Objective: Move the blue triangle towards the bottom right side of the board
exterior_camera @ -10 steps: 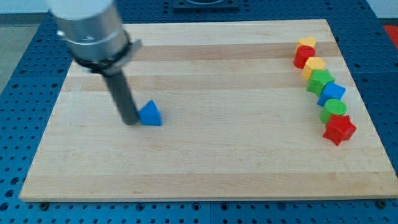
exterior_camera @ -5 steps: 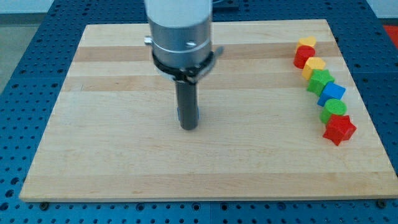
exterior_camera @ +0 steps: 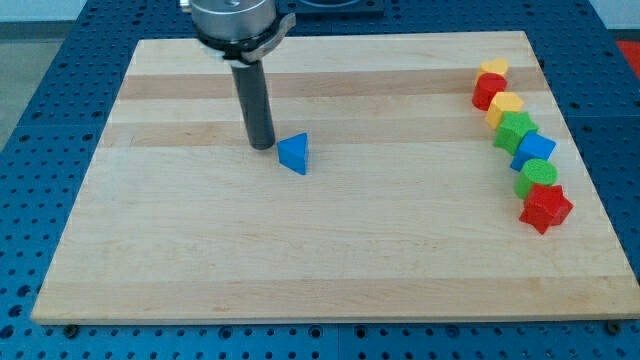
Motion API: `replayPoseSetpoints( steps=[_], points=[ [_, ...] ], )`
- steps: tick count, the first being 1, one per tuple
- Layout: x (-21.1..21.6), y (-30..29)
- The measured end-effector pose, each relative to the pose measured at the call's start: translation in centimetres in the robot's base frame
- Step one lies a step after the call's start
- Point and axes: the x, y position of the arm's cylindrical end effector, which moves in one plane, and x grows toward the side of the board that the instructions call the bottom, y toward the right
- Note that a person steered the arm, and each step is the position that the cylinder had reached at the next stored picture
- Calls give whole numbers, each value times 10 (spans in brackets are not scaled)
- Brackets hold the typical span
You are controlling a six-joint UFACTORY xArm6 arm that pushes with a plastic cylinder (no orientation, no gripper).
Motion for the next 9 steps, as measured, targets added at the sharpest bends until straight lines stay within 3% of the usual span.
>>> replayPoseSetpoints(
  steps=[1,4,7,9],
  points=[
    [10,29],
    [107,102],
    [80,74],
    [121,71]
  ],
)
